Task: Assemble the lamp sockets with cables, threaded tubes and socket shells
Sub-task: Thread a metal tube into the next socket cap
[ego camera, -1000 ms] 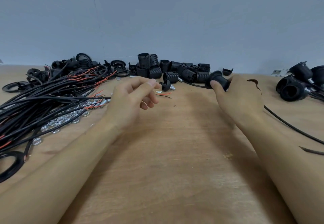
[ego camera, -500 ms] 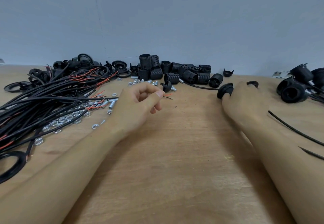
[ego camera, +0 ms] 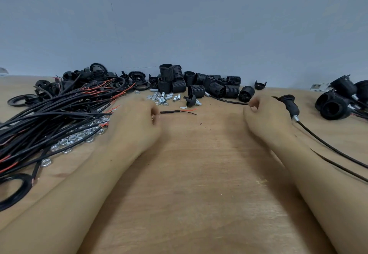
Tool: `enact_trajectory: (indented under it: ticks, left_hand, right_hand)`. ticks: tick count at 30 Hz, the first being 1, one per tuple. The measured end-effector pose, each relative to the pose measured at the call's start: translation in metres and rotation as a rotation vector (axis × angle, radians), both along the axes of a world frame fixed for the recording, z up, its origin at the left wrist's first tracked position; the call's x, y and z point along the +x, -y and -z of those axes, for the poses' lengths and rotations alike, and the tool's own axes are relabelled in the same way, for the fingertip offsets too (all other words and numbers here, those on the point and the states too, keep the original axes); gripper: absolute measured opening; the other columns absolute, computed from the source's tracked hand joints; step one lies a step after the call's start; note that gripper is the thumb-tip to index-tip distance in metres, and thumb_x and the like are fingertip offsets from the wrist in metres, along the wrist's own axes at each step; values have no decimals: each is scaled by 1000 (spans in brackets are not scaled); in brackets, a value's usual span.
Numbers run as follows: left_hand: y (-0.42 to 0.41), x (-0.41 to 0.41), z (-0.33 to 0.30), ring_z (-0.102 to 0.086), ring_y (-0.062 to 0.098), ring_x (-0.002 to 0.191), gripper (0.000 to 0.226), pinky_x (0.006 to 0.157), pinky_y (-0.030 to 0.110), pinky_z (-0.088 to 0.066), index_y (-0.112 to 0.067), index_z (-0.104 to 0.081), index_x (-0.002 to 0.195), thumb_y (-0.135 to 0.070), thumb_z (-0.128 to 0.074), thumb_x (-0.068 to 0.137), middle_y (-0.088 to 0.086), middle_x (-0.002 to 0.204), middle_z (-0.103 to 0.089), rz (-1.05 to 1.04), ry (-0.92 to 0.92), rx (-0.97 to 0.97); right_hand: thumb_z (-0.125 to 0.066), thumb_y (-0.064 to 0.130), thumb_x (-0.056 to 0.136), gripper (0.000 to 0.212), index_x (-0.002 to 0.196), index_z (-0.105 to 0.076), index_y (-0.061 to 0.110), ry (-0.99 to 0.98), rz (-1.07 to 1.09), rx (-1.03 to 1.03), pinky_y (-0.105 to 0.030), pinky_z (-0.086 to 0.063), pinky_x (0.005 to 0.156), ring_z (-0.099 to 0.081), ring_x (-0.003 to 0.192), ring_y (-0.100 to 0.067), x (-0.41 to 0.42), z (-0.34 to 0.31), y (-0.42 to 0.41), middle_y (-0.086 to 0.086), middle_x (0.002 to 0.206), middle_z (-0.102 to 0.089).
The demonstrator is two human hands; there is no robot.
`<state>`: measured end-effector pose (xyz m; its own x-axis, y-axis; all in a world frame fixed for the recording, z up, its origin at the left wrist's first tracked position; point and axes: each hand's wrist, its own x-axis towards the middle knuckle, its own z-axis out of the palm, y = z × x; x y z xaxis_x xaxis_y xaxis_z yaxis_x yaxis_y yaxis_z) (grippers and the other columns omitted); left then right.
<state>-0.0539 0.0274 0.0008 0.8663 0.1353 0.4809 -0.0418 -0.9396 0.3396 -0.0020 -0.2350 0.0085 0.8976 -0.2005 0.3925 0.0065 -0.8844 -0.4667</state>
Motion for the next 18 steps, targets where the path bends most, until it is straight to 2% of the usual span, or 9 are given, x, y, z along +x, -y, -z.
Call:
enact_trajectory:
  ticks: [2,4,7,9,11,12,16,18]
  left_hand:
    - [-10,-1,-7,-57,27,96,9,68,32,-38,-27,-66,90,-27,-59,86,-2,101,-59,-152,-28,53]
    - [-19,-1,-11,-55,29,85,12,61,31,-34,-22,-67,87,-26,-57,83,0,98,-62,-264,-132,92]
    - [-25,-1,-11,-53,31,83,15,63,34,-39,-18,-69,90,-20,-57,82,7,97,-65,-325,-247,79]
    - [-23,0,-10,-55,34,91,13,70,38,-44,-16,-70,90,-21,-57,86,7,101,-65,-262,-147,91]
    - [-18,0,-10,-57,31,100,13,78,41,-48,-20,-71,91,-23,-58,90,3,101,-64,-129,-4,59]
    - [-16,1,-9,-57,28,102,13,81,40,-48,-22,-71,93,-26,-59,91,1,101,-64,-52,8,46]
    - [-8,7,4,-50,27,117,26,99,39,-42,-18,-70,115,-30,-59,95,2,121,-55,57,-192,146]
    - [-8,11,6,-51,28,114,23,95,39,-43,-16,-72,113,-21,-60,94,4,117,-57,51,-165,140]
  right_hand:
    - [-54,27,91,18,98,-68,18,-28,-59,48,-36,-49,81,-62,97,-30,-1,0,-2,-6,100,-69]
    - [-56,29,91,15,94,-68,21,-50,-145,84,-39,-51,86,-63,95,-24,-3,1,-8,-1,97,-70]
    - [-62,27,91,14,102,-67,20,-34,-308,88,-36,-50,86,-60,82,-10,-6,5,-18,8,91,-68]
    - [-63,27,92,25,116,-62,21,5,-383,109,-32,-48,84,-58,77,0,-9,6,-23,15,88,-63]
    - [-64,26,92,27,118,-61,20,55,-430,113,-29,-46,81,-58,78,3,-10,6,-26,17,87,-62]
    - [-64,26,92,25,117,-62,20,70,-448,105,-28,-46,80,-58,79,2,-11,7,-27,18,87,-62]
    - [-64,25,92,22,113,-66,19,81,-502,86,-33,-50,81,-61,83,-8,-14,8,-31,12,91,-65]
    - [-64,26,92,21,112,-66,20,85,-516,81,-33,-50,81,-61,83,-8,-13,8,-32,13,90,-65]
